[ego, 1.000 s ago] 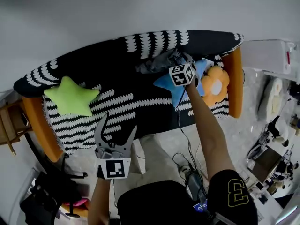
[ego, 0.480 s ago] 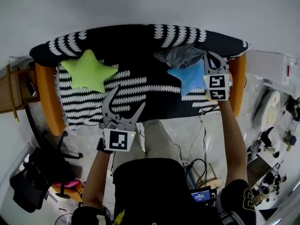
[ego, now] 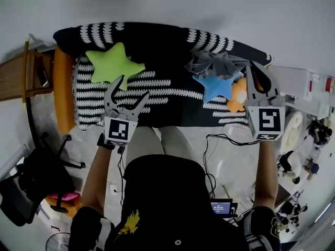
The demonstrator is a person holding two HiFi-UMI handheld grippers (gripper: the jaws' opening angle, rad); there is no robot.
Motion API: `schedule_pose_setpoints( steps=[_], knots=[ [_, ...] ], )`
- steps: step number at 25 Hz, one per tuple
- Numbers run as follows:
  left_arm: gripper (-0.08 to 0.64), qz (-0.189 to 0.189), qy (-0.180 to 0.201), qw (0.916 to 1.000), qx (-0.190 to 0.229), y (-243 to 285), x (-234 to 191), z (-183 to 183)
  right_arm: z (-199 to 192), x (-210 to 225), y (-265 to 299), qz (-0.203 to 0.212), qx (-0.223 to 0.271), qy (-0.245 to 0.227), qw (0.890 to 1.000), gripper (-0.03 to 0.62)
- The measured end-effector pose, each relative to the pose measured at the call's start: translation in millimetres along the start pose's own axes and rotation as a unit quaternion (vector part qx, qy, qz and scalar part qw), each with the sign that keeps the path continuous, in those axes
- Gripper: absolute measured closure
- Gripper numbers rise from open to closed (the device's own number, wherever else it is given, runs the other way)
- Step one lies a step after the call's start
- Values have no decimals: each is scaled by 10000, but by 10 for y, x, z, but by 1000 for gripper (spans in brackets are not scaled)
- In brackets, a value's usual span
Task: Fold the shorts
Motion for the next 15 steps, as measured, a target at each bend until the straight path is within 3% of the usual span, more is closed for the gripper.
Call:
schedule_pose_setpoints(
  steps=[3,7,9,12,15],
  knots=[
    [166,129,-89,9998,-90,-175,-109,-161,367,-351,-93,368,481,87,9981,574],
    [166,191,-197,9982,-539,-387,-198,-433,718,-909,-106,889,1032,95,9906,574],
    [166,250,-236,9974,-627,-426,-259,-518,671,-1236,-45,1236,881,-126,9883,574],
    [166,345,-256,9963,-738,-439,-336,-639,321,-1909,154,1772,158,-356,9834,575],
    [166,420,-228,9950,-872,-432,-447,-800,13,-2702,503,1778,275,-183,9835,574]
  ],
)
Point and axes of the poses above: the fingertips, and each gripper's own axes: y forward along the fingers, x to its right, z out of its top, the point moved 2 cm from there along -y, backward along the fingers, and after that the axes turned 8 degrees about -x, right-handed, at the moved point
